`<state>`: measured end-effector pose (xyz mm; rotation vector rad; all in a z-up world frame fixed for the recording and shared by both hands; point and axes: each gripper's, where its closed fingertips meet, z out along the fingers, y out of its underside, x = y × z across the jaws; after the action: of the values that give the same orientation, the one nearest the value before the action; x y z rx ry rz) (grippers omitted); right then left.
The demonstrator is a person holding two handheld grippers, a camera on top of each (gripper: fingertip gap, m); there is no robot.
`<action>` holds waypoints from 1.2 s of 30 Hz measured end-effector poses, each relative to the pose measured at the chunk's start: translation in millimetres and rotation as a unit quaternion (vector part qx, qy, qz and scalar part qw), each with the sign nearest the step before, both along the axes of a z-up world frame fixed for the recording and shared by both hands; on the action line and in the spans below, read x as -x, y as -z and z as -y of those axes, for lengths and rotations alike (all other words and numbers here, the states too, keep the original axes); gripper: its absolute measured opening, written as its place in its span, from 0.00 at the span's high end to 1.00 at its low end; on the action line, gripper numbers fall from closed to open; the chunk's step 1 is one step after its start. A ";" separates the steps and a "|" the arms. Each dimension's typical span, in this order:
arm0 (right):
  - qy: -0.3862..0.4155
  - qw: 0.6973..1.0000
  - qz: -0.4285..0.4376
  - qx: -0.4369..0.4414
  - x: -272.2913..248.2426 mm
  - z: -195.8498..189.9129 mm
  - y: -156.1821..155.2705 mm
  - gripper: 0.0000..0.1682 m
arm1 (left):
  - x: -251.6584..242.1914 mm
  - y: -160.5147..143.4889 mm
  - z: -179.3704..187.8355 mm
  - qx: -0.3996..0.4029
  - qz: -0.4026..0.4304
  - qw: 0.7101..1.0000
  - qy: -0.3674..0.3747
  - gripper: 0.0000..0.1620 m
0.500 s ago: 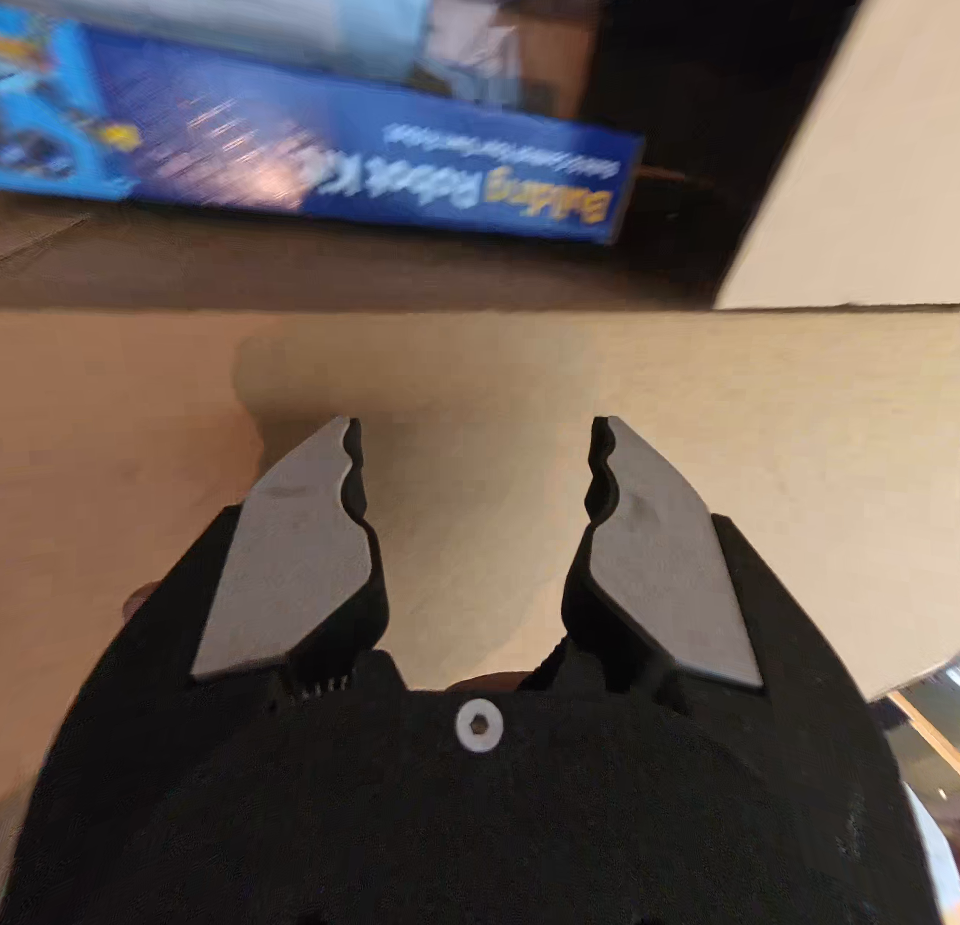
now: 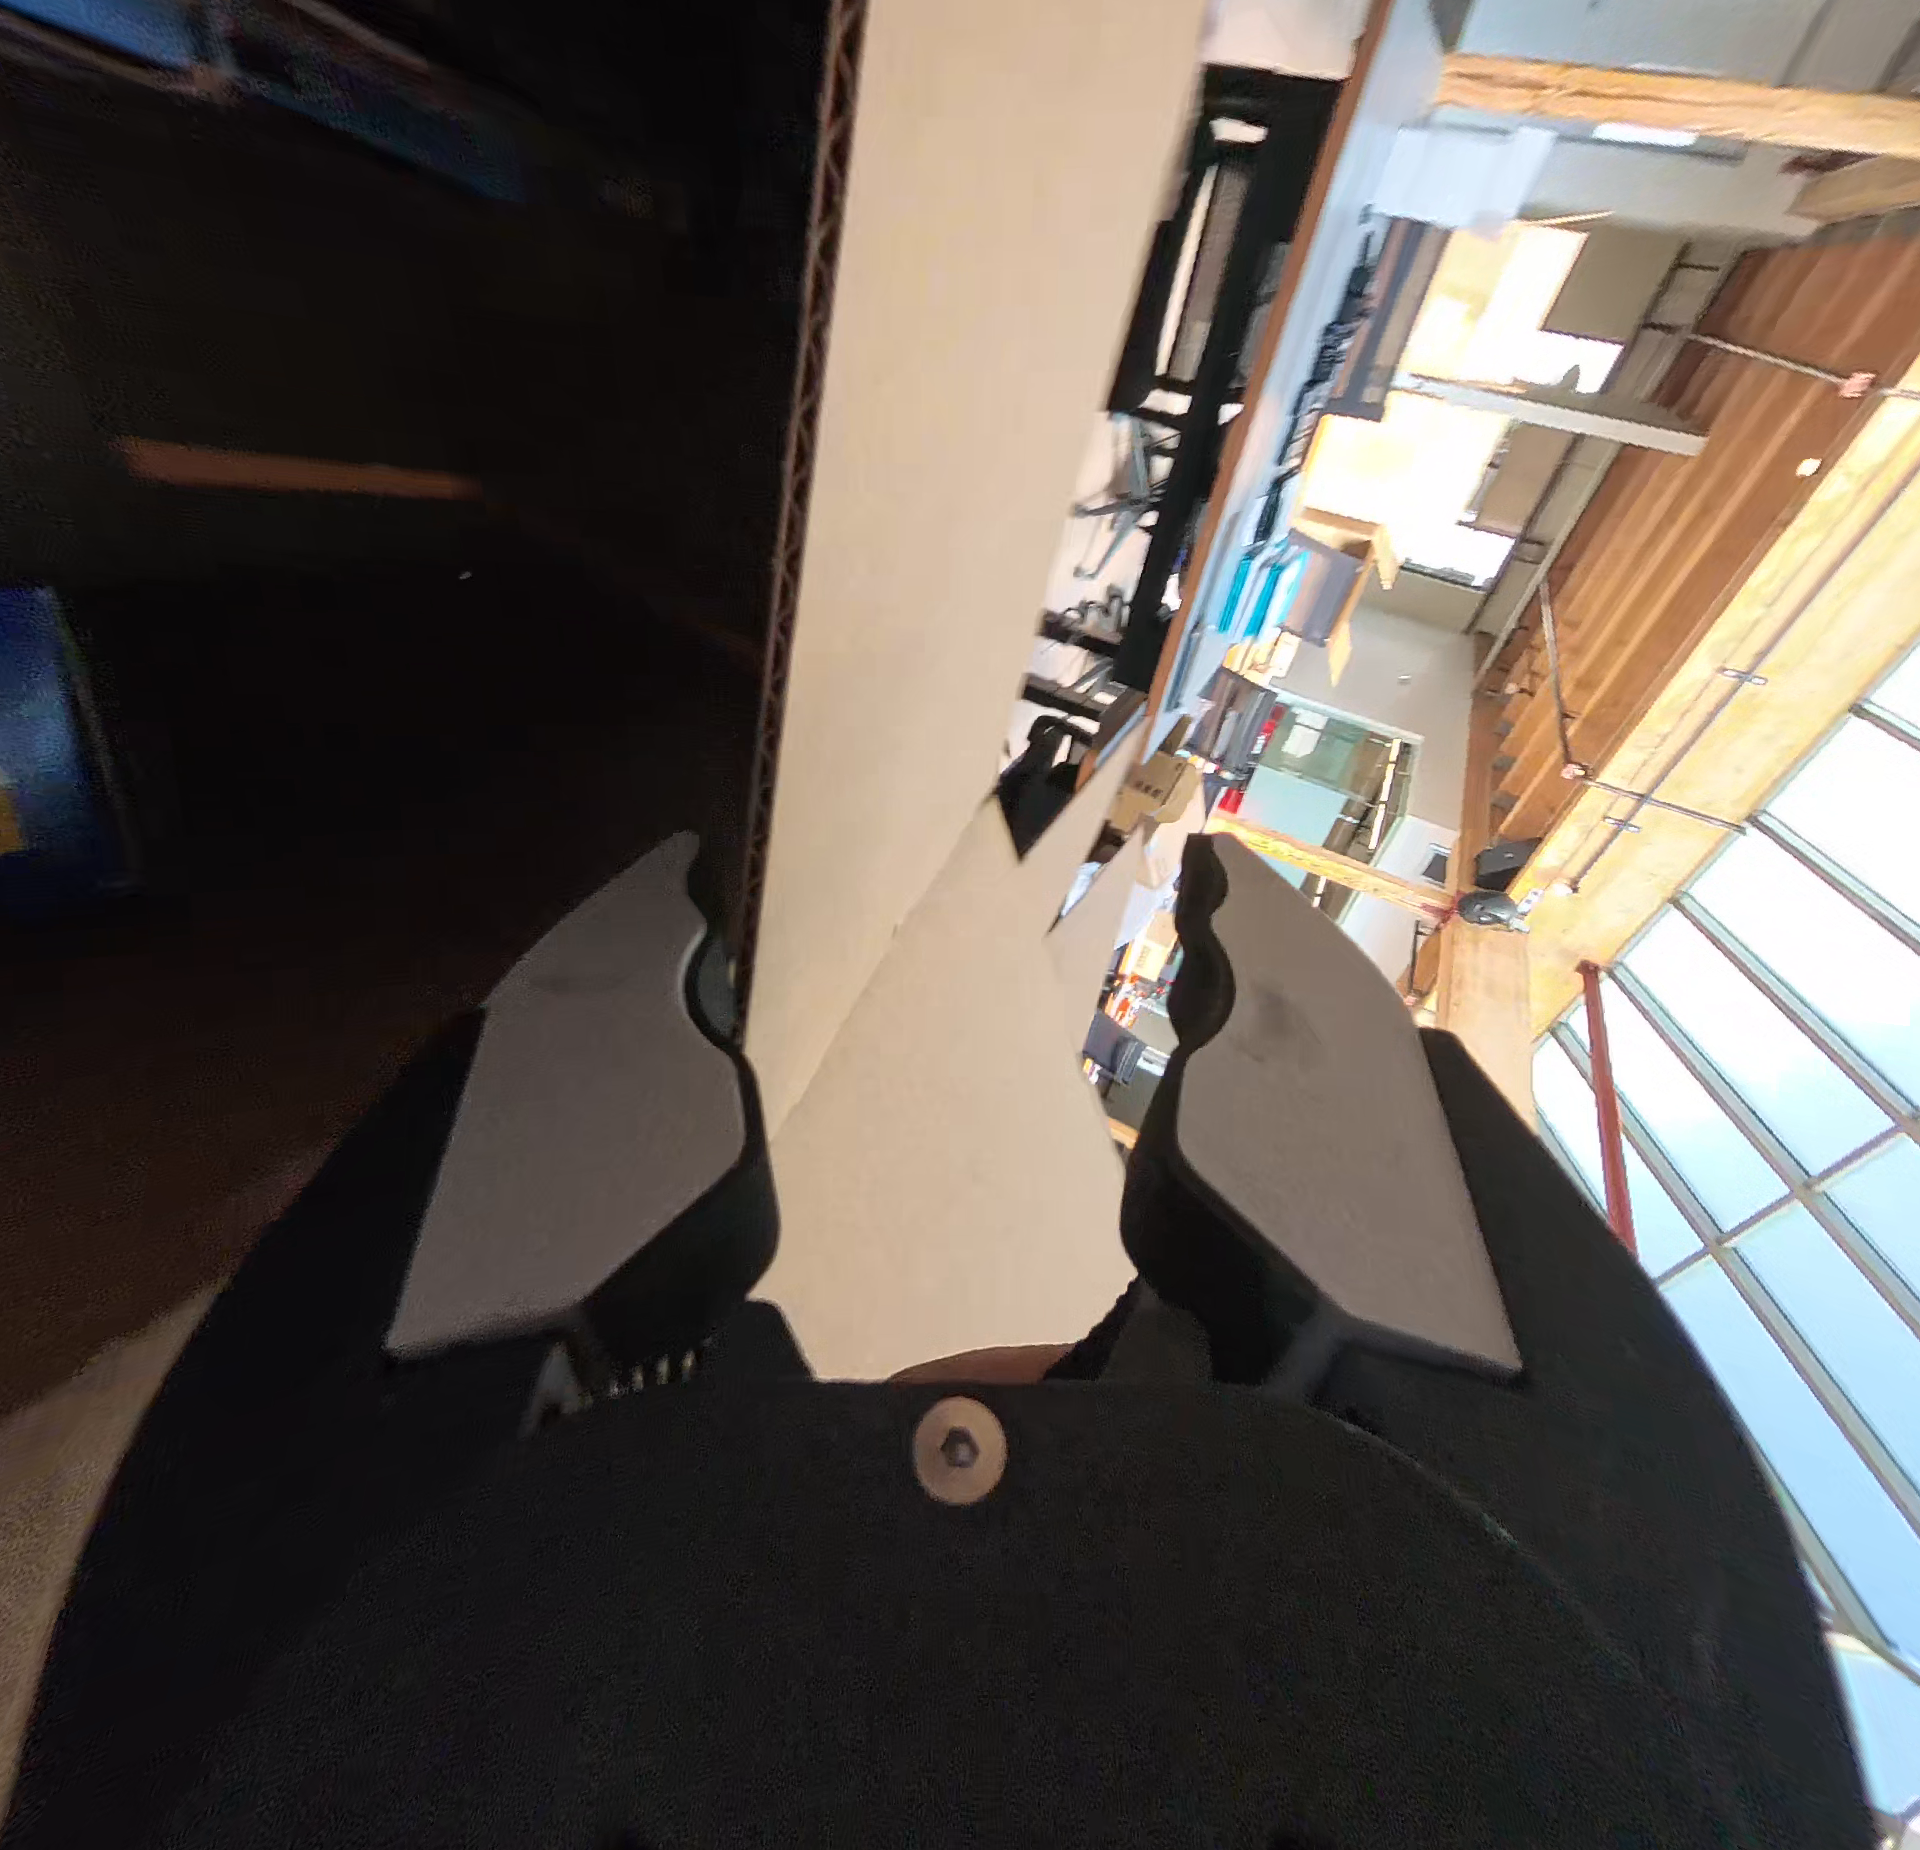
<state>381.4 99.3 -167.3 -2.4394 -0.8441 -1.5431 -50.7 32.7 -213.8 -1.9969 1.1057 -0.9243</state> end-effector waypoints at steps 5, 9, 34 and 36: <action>-0.017 0.989 0.057 -0.136 -39.2 -16.7 -100.9 0.66 | 2.9 -2.1 -7.9 0.022 0.005 0.999 -0.028 0.62; 0.016 0.976 0.112 -0.184 -104.6 -42.7 -158.0 0.59 | 1.8 -1.2 -10.7 0.012 -0.005 0.999 -0.035 0.63; 0.146 0.987 -0.054 -0.042 -288.6 -132.2 26.9 1.00 | 2.2 3.3 -15.2 -0.033 -0.068 0.995 -0.070 0.68; 0.169 0.982 -0.088 -0.007 -286.0 -129.9 53.9 1.00 | 2.0 3.4 -15.1 -0.034 -0.074 0.994 -0.071 0.68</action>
<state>667.4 229.2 -221.2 -2.7676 -0.4005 -1.3870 -52.7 47.8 -217.1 -2.0841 1.0437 -0.6650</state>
